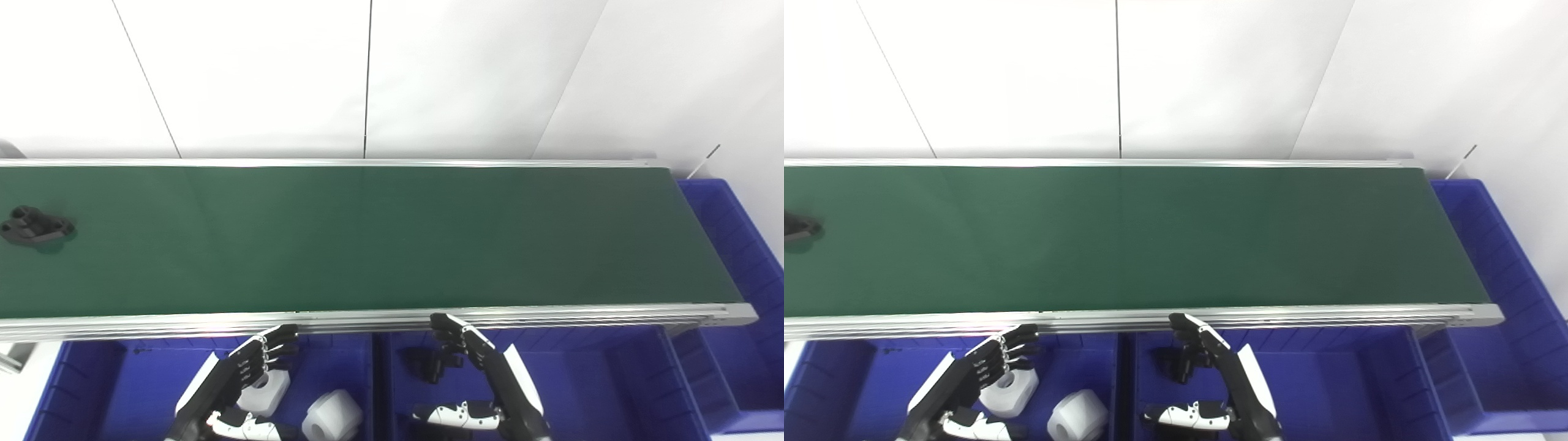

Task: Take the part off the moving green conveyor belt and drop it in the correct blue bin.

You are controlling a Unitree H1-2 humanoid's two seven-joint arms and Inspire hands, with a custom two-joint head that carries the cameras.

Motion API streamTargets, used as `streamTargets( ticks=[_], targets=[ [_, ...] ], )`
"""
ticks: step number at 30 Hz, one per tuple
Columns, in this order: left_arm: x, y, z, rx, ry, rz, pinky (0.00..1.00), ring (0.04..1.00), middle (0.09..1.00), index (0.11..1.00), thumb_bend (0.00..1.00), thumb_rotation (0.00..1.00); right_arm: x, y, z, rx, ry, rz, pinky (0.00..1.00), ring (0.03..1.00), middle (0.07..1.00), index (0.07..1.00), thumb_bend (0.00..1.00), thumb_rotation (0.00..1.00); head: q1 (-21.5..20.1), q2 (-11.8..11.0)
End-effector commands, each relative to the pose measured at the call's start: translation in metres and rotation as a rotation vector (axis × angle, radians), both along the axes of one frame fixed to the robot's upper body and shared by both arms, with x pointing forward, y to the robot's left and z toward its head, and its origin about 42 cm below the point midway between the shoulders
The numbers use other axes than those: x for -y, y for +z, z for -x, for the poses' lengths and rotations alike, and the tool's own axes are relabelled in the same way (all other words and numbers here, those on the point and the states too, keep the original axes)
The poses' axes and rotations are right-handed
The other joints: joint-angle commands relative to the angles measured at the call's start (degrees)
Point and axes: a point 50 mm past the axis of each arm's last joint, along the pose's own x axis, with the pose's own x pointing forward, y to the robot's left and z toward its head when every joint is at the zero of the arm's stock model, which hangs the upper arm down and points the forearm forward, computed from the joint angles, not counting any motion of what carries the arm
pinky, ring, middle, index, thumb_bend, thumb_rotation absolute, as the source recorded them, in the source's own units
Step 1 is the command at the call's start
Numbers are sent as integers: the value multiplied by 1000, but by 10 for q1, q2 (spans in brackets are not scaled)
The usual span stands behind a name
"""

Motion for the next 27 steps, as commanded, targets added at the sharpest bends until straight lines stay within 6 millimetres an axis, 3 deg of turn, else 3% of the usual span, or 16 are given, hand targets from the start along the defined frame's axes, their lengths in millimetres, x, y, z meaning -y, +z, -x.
streamTargets(
  ticks=[1, 9, 27],
  targets=[
    [5, 10, -3, 35, -5, 5, 741, 804, 837, 829, 910, 151, 4, 9, -1, 25, -5, -11, 740, 793, 823, 833, 814, 213, 6, 1],
    [13, 11, -6, 50, -11, 12, 735, 798, 836, 827, 900, 140, 12, 12, -3, 31, 9, 9, 738, 783, 810, 827, 836, 219, 41, 5],
    [23, 20, -3, 39, 7, 17, 738, 799, 851, 838, 905, 120, 19, 17, -2, 19, 19, 14, 748, 785, 811, 823, 845, 198, 73, 9]
  ],
)
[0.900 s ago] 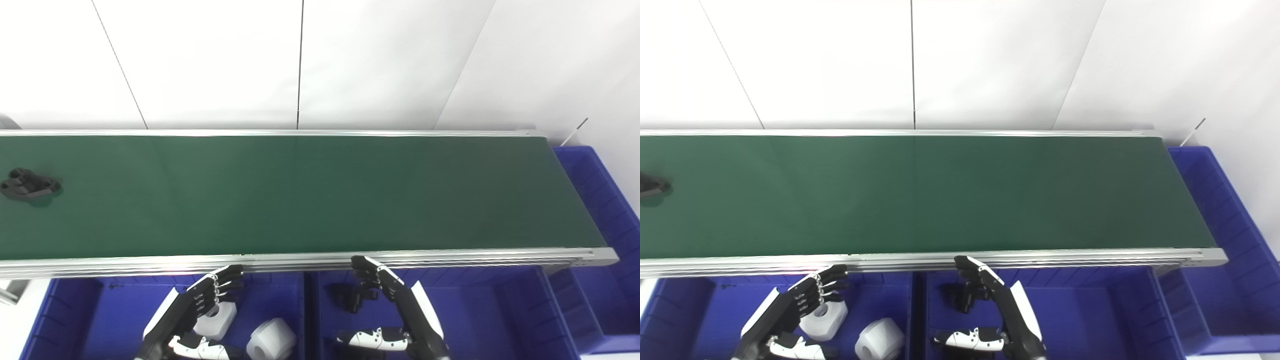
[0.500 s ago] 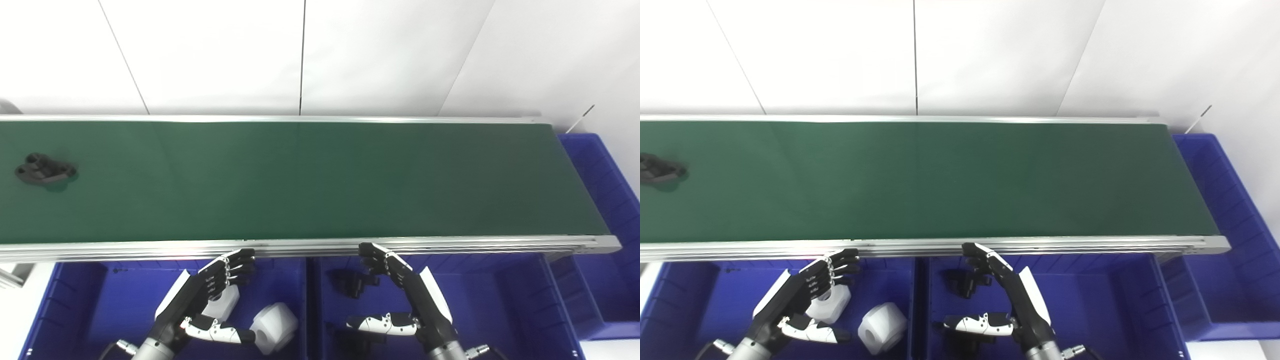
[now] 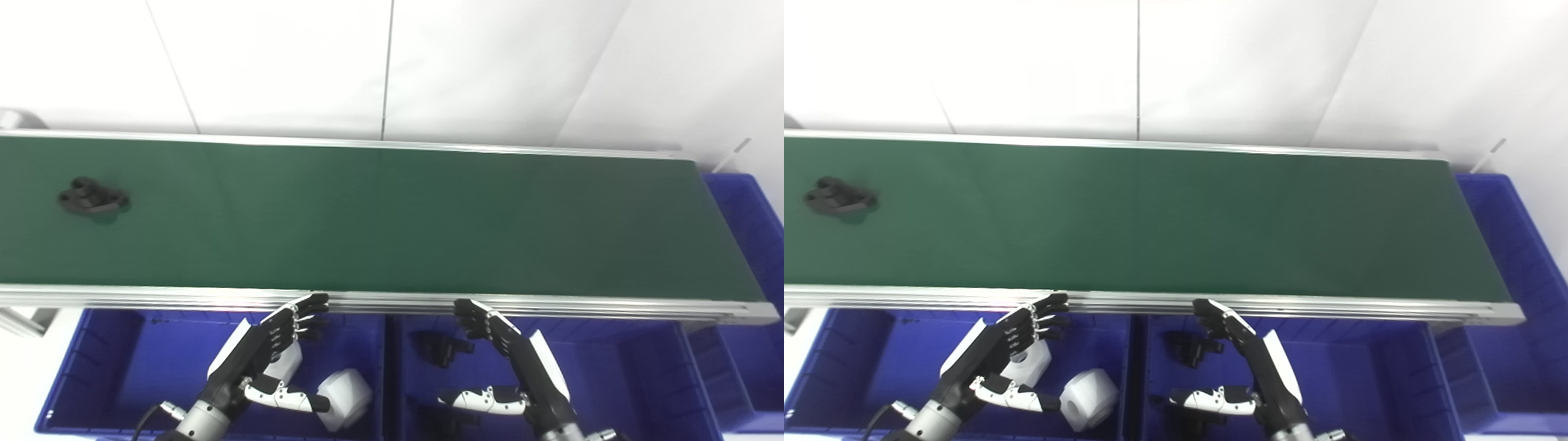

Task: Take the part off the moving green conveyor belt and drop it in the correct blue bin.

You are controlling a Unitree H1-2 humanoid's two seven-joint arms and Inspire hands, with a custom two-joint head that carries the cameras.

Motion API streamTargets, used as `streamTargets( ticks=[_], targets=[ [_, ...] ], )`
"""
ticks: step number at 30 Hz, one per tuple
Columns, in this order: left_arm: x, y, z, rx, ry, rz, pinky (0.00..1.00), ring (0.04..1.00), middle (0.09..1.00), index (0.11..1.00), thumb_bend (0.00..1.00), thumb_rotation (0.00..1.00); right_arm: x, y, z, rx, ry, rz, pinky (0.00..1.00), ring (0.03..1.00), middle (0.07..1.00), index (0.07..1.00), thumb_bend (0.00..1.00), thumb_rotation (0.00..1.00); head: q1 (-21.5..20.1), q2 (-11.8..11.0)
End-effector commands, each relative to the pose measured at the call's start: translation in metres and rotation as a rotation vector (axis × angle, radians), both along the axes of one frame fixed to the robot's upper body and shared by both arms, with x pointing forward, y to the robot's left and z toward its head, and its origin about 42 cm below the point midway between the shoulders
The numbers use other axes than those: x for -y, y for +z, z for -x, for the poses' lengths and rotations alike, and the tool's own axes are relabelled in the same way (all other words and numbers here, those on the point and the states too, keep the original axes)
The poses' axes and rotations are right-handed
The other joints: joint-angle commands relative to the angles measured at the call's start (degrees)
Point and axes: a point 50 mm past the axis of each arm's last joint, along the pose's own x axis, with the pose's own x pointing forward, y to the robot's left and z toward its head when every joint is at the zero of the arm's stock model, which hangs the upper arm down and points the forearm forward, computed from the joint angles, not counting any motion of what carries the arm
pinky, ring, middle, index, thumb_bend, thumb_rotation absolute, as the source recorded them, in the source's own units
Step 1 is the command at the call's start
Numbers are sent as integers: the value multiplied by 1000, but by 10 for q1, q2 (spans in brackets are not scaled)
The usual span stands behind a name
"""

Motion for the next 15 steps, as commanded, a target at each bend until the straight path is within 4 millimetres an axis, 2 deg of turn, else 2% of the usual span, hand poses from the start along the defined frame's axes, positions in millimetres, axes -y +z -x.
streamTargets(
  ticks=[1, 15],
  targets=[
    [3, 9, -2, 37, 4, 14, 741, 801, 851, 838, 907, 124, 2, 10, -1, 43, -3, -12, 747, 785, 811, 823, 841, 191, -1, -1],
    [6, 9, -1, 37, -6, -6, 740, 804, 852, 841, 924, 150, 6, 9, 1, 33, 0, -10, 753, 777, 800, 814, 846, 194, 14, -9]
  ],
)
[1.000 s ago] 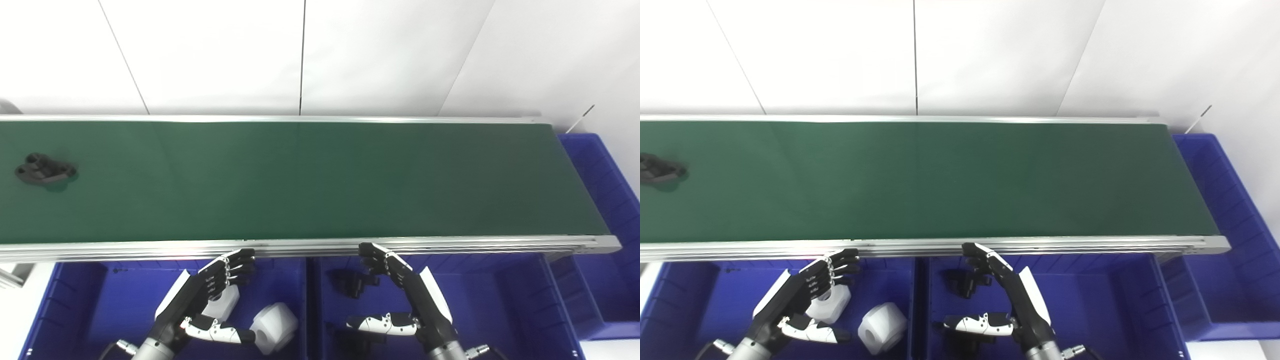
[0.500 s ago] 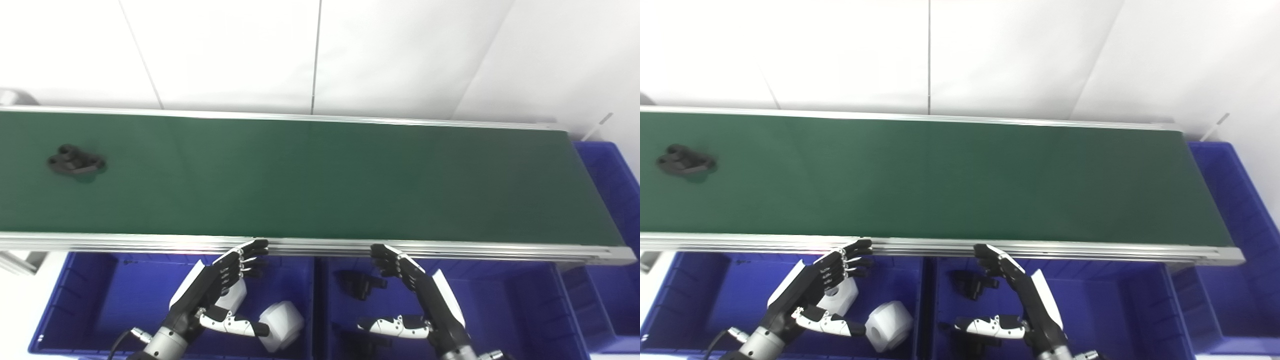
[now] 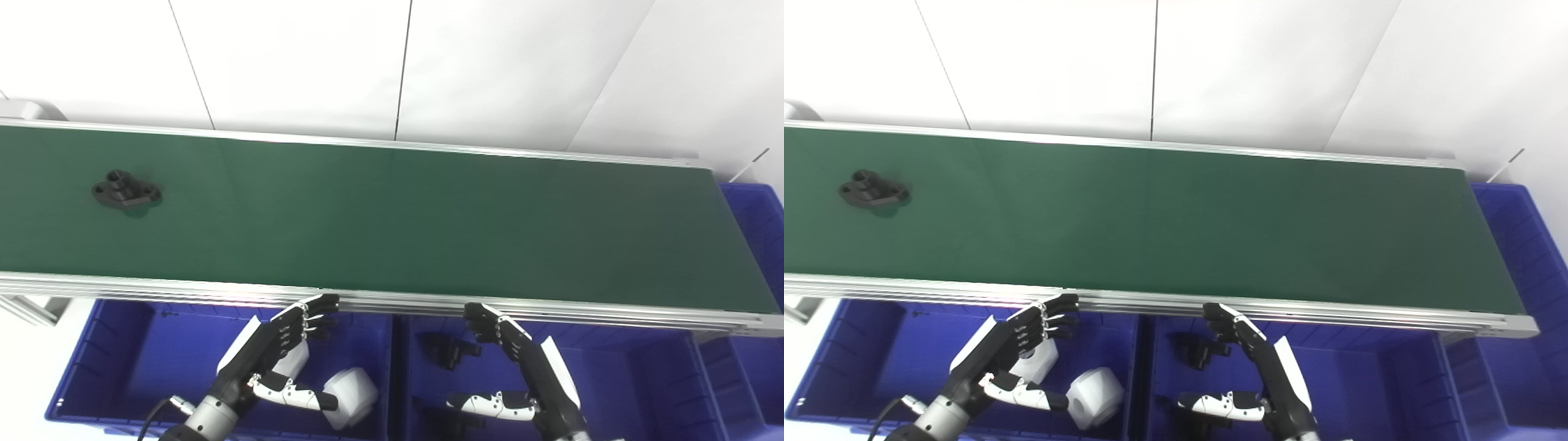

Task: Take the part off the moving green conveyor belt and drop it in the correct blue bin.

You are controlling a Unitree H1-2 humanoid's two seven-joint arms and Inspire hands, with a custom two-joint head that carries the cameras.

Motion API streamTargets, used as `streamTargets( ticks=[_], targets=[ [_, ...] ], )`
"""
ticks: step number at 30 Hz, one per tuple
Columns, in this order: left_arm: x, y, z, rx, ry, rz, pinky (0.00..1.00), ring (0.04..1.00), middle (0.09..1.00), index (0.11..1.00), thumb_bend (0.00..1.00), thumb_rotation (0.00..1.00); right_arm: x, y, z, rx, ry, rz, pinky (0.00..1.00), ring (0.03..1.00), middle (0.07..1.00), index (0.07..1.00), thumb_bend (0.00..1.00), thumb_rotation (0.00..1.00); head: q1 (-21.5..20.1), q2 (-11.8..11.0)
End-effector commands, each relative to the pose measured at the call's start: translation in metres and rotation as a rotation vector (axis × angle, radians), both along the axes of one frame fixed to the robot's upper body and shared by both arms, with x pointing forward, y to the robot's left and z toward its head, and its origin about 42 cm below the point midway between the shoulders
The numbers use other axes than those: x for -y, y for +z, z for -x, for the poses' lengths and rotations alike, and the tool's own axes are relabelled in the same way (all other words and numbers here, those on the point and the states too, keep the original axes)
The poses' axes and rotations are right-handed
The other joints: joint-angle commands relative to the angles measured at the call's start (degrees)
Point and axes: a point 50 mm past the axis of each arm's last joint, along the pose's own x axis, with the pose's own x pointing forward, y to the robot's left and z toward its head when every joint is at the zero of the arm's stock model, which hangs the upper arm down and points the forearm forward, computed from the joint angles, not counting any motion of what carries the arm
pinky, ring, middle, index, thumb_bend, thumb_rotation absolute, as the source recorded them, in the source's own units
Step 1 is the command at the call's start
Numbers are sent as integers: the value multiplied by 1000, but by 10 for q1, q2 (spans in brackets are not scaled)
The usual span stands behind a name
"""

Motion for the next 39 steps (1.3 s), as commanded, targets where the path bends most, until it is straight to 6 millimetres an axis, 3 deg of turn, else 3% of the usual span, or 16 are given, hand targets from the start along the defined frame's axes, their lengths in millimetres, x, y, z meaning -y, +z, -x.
streamTargets(
  ticks=[1, 25, 39],
  targets=[
    [3, 9, -2, 51, 2, 16, 742, 806, 853, 839, 924, 148, 3, 7, 0, 35, -4, -10, 751, 774, 797, 810, 849, 187, 3, -2],
    [8, -4, 2, 65, -10, 45, 741, 801, 850, 828, 901, 100, 8, -1, 4, 28, -1, -14, 750, 777, 803, 817, 852, 200, 7, -24],
    [16, -12, 6, 69, -12, 51, 742, 809, 847, 825, 894, 86, 15, -7, 8, 29, -4, 0, 742, 771, 795, 810, 849, 211, 30, -54]
  ],
)
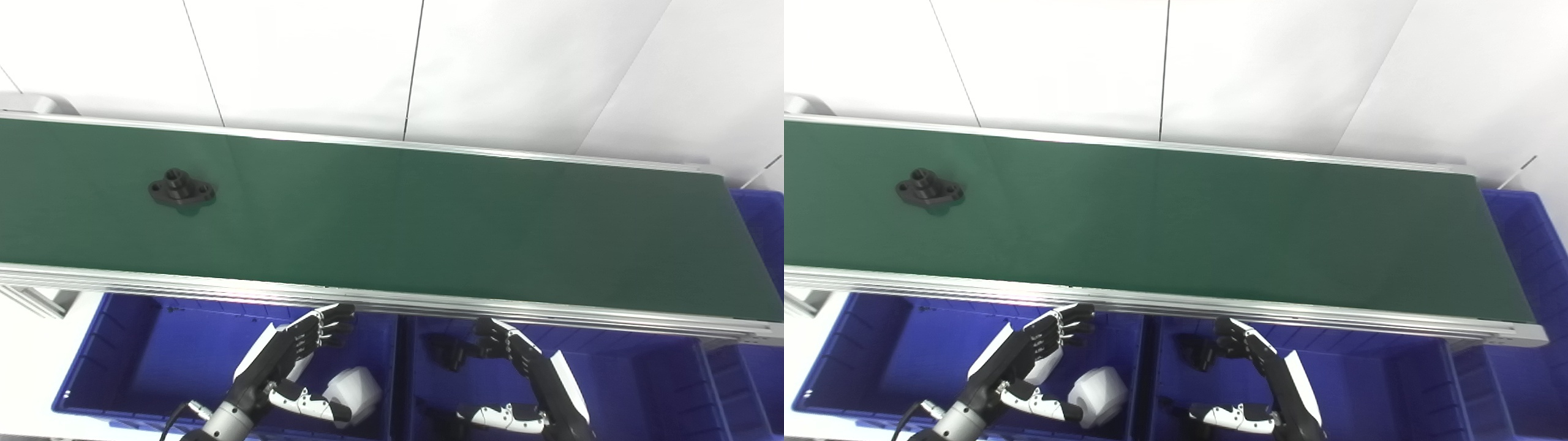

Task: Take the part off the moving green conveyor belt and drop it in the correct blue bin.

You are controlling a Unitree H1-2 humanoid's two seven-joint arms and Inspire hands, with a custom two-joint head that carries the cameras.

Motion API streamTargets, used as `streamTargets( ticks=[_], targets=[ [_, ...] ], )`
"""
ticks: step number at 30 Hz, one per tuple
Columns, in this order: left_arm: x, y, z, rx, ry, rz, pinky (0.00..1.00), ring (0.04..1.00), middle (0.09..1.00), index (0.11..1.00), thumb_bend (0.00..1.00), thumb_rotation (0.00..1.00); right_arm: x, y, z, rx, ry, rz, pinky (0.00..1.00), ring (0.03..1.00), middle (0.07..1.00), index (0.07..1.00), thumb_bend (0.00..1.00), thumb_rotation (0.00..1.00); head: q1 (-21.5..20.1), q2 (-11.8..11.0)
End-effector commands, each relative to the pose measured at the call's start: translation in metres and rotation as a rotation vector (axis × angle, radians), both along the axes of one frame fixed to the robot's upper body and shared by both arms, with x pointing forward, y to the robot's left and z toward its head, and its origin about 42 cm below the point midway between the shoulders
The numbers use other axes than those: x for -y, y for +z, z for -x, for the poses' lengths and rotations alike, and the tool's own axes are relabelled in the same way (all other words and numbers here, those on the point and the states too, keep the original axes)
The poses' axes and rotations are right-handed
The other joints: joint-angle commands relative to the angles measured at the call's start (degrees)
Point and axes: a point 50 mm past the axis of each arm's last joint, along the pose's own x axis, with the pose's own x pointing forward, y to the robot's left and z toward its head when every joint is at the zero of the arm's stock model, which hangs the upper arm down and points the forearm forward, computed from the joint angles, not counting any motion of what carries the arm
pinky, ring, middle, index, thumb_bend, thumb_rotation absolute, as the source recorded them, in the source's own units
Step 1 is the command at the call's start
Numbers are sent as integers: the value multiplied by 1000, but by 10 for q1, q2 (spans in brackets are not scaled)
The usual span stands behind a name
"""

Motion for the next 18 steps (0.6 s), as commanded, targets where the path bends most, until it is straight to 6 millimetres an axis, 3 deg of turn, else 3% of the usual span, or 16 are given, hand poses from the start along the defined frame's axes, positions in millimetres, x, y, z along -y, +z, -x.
streamTargets(
  ticks=[1, 12, 18],
  targets=[
    [4, 7, -3, 60, -6, 18, 743, 809, 847, 825, 894, 86, 3, 7, -1, 77, 9, -16, 741, 771, 795, 810, 849, 210, 2, 0],
    [2, 4, -1, 71, 2, 14, 732, 802, 845, 826, 894, 71, 1, 3, 1, 83, 12, -24, 748, 773, 799, 812, 841, 179, -4, -1],
    [-1, 5, -2, 76, 5, 2, 734, 809, 845, 824, 901, 101, -1, 5, 1, 90, 12, -10, 744, 770, 800, 814, 841, 213, -10, 3]
  ],
)
